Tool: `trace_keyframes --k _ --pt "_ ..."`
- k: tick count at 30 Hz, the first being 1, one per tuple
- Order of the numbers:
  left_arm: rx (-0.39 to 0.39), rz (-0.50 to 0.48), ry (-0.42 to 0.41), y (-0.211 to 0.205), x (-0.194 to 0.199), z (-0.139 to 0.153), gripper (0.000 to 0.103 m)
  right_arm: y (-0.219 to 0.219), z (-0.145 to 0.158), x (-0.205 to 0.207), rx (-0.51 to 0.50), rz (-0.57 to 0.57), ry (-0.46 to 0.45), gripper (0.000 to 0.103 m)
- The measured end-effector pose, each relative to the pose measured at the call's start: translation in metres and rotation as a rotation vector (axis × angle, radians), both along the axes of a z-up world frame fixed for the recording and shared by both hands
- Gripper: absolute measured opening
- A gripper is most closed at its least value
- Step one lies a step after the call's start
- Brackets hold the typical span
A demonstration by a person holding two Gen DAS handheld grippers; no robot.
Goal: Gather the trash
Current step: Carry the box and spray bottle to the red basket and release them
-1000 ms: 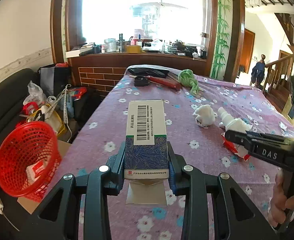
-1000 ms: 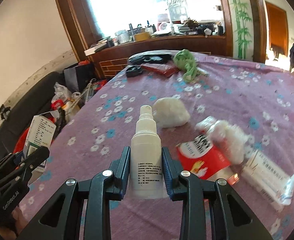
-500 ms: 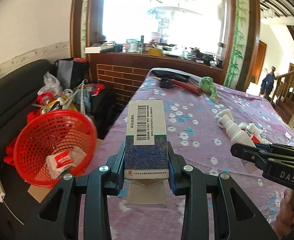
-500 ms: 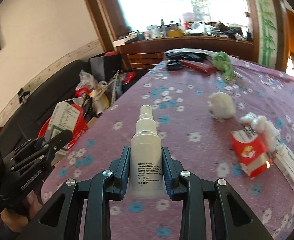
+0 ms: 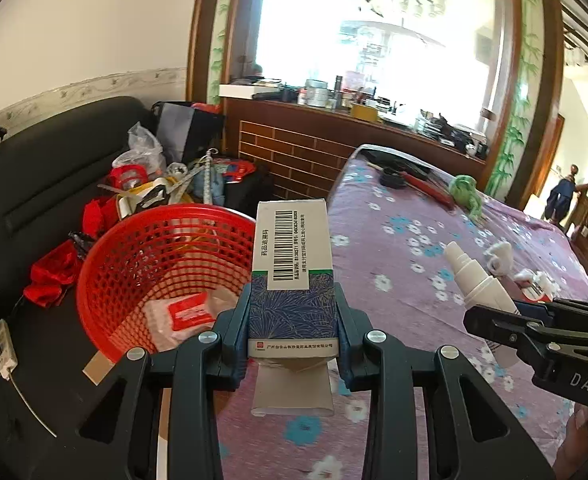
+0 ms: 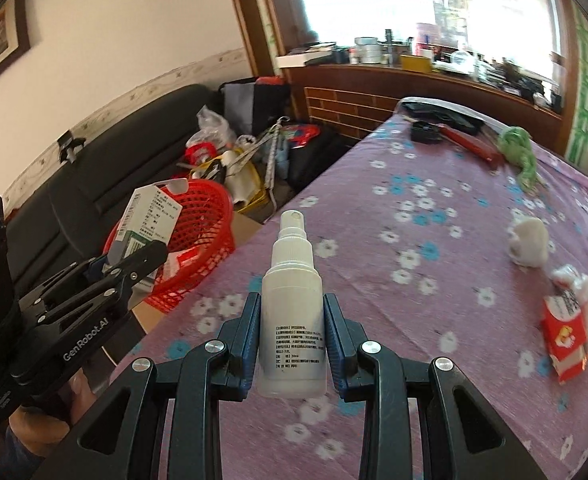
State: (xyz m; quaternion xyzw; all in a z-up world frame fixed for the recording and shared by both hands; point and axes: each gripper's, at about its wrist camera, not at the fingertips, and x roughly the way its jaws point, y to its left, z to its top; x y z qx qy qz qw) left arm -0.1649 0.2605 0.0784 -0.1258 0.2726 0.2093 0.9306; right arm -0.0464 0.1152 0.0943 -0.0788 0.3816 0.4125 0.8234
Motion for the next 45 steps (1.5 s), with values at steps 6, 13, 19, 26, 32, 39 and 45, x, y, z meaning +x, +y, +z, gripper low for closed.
trace_keyframes --k 6,13,19,26,32,39,45 --pt "-0.012 0.043 -0.01 0.029 -0.008 0.001 0.033 0.038 0.002 -0.003 -0.011 0.053 0.011 0.033" --pt "-0.031 0.093 0.003 0.064 -0.015 -0.007 0.033 0.081 0.002 -0.008 -0.027 0.11 0.015 0.033" --pt "-0.04 0.126 0.01 0.09 -0.016 -0.012 0.033 0.118 0.004 -0.002 -0.027 0.142 0.027 0.033" --pt "-0.051 0.152 0.02 0.114 -0.012 -0.014 0.033 0.159 0.0 0.009 -0.016 0.165 0.066 0.033" --pt "-0.072 0.165 -0.005 0.123 -0.013 -0.01 0.062 0.177 -0.004 0.019 0.001 0.153 0.107 0.038" --pt "-0.09 0.142 -0.012 0.11 -0.02 -0.009 0.071 0.136 0.005 0.019 0.031 0.118 0.085 0.04" --pt "-0.069 0.044 -0.002 0.064 -0.011 -0.005 0.075 0.076 0.001 0.02 0.02 0.025 0.076 0.046"
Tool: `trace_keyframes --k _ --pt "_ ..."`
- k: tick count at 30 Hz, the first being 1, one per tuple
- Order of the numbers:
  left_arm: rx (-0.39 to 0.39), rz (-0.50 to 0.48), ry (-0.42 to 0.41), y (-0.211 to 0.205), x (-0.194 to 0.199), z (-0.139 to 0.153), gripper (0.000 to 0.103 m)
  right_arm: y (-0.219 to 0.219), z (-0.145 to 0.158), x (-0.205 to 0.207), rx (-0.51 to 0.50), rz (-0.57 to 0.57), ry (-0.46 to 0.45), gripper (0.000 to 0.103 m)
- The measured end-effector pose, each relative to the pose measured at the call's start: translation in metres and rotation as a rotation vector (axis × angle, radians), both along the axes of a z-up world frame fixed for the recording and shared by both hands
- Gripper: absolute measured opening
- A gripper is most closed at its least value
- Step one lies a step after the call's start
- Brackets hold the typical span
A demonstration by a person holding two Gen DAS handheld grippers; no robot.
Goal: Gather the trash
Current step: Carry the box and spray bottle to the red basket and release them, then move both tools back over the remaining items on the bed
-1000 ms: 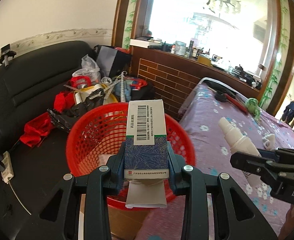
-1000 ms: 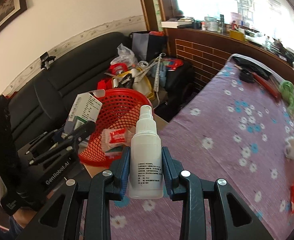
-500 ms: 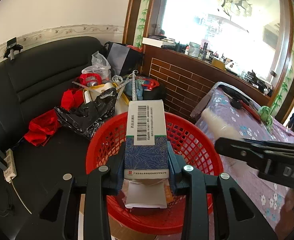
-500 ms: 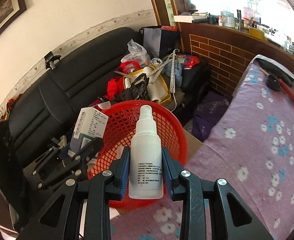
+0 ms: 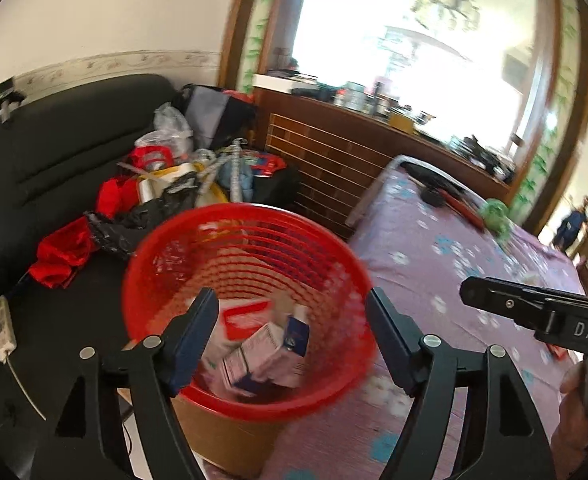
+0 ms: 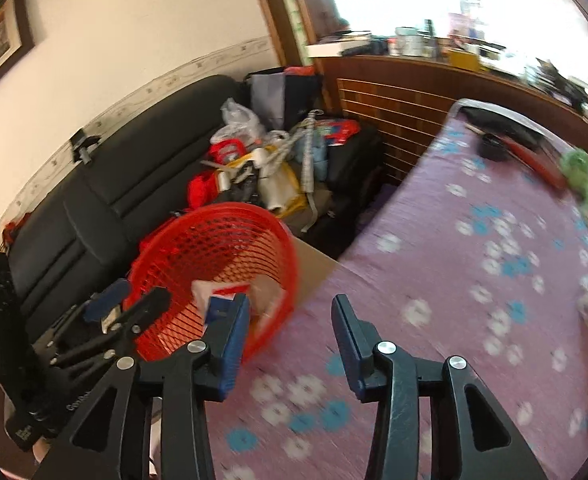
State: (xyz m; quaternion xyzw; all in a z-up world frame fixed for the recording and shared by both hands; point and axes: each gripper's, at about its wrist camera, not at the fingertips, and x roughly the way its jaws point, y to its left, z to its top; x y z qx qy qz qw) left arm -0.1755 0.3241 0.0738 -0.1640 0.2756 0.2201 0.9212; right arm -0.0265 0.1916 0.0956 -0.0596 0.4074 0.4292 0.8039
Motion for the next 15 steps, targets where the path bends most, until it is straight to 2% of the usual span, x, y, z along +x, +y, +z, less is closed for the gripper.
trace_keyframes --k 10,15 --pt "0.066 -0.196 0.053 -0.099 0.037 0.002 0.075 -0.132 0.0 0.014 0.021 -0.184 -0.012 0.046" --pt "0.082 -0.309 0.081 -0.148 0.056 0.003 0.076 -0.229 0.0 0.044 0.007 -0.362 -0.027 0.047"
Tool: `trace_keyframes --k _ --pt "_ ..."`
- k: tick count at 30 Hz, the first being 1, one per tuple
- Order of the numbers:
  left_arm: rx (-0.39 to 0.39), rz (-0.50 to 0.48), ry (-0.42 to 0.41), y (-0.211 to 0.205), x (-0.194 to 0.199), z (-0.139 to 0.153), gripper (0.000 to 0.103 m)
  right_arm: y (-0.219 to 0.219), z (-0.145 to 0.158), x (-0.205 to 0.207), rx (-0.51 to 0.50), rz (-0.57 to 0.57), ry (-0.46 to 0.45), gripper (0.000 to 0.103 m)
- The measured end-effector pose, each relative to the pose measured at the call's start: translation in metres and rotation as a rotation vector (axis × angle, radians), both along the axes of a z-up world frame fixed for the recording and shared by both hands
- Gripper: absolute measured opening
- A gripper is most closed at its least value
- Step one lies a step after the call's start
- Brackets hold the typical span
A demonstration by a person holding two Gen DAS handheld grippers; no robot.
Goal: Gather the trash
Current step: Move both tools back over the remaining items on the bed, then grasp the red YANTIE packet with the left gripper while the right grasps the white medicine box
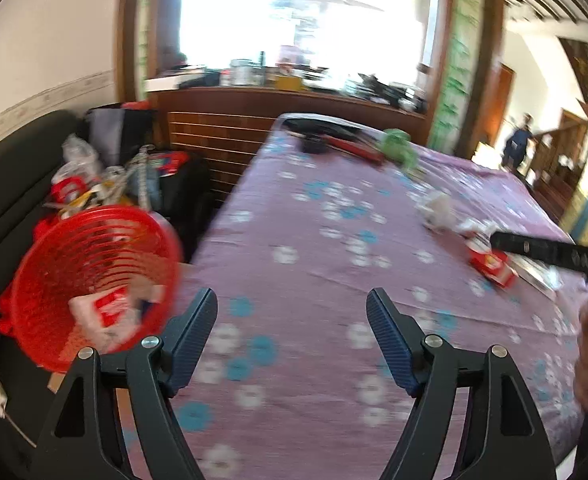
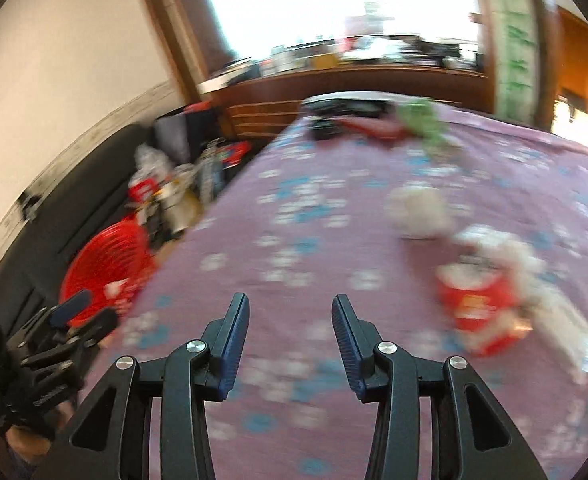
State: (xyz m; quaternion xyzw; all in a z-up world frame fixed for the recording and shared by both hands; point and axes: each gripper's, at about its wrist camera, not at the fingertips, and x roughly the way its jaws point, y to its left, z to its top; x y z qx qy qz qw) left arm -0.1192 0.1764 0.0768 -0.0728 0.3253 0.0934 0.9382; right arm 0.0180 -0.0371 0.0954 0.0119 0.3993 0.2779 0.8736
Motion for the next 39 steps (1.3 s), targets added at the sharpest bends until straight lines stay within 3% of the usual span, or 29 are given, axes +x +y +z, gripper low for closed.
trace_keyframes --k 8,13,21,24,27,32,35,37,39 --pt "0.006 -0.18 0.069 -0.079 0.031 -0.004 0.077 -0.149 -0.01 0.067 -0.052 -0.316 0.054 0.055" --pt "0.042 -0.251 0.093 -0.12 0.047 -0.004 0.078 -0.215 -0.03 0.071 -0.003 -0.441 0.142 0.055" --pt "-0.044 -0.272 0.171 -0.156 0.097 -0.008 0.078 -0.215 -0.061 0.063 -0.015 -0.431 0.203 0.054" --pt "-0.083 -0.242 0.201 -0.161 0.117 -0.012 0.078 -0.215 -0.07 0.064 -0.03 -0.441 0.216 0.019" --pt "-0.121 -0.212 0.231 -0.166 0.135 -0.017 0.079 -0.217 -0.067 0.062 -0.035 -0.442 0.191 0.006" --pt "-0.227 -0.149 0.295 -0.171 0.17 -0.033 0.08 -0.231 -0.055 0.052 0.098 -0.428 0.092 0.005" --pt "-0.275 -0.109 0.333 -0.172 0.191 -0.043 0.08 -0.235 -0.037 0.04 0.112 -0.451 -0.024 0.006" --pt "-0.326 -0.085 0.36 -0.174 0.203 -0.05 0.08 -0.238 -0.032 0.036 0.138 -0.454 -0.044 0.006" --pt "-0.329 -0.076 0.385 -0.181 0.213 -0.056 0.08 -0.24 -0.028 0.034 0.151 -0.461 -0.06 0.006"
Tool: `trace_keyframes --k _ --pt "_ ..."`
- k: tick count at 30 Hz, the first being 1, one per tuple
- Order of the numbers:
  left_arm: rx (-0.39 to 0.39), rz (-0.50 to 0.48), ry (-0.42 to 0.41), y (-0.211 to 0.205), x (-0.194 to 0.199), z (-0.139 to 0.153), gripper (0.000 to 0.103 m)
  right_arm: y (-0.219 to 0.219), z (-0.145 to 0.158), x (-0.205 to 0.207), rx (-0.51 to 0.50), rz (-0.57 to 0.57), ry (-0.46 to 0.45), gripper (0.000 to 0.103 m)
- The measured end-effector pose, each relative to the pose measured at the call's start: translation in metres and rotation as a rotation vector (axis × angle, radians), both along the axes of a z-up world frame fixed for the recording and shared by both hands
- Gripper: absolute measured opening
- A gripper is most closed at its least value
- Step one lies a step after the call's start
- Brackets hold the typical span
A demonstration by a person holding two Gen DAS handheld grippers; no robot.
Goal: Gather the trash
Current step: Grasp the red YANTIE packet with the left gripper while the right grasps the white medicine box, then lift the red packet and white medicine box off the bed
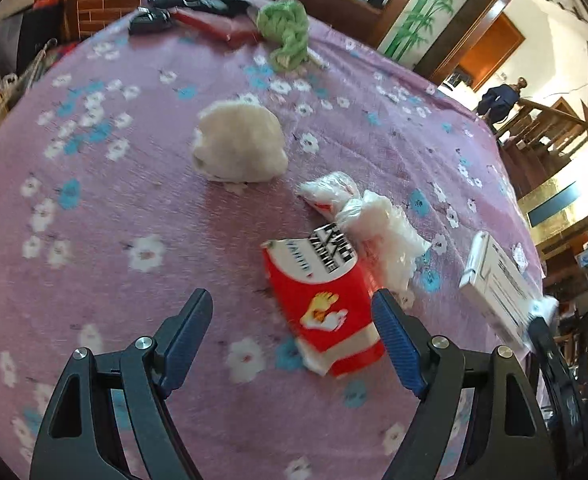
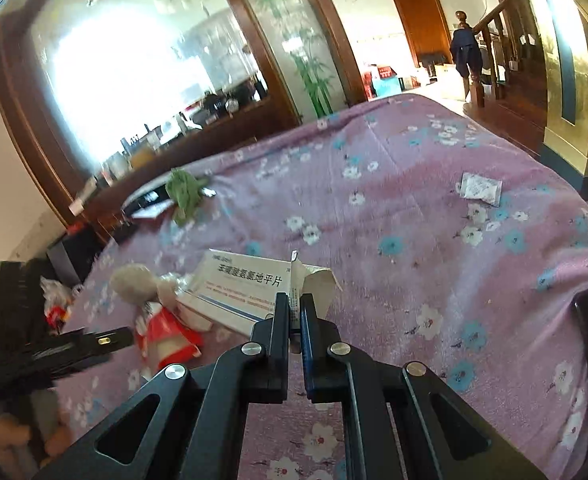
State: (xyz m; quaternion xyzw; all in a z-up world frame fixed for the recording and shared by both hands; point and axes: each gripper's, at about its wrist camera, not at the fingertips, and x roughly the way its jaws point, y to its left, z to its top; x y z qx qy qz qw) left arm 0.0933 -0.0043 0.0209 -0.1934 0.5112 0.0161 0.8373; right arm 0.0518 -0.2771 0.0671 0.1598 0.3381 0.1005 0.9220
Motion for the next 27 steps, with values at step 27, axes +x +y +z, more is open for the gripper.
trace_keyframes --k 27 --pt "0.22 -0.143 -0.203 -0.023 -0.037 -0.006 0.058 0.008 0.007 -0.009 0.02 0.072 -0.073 0.006"
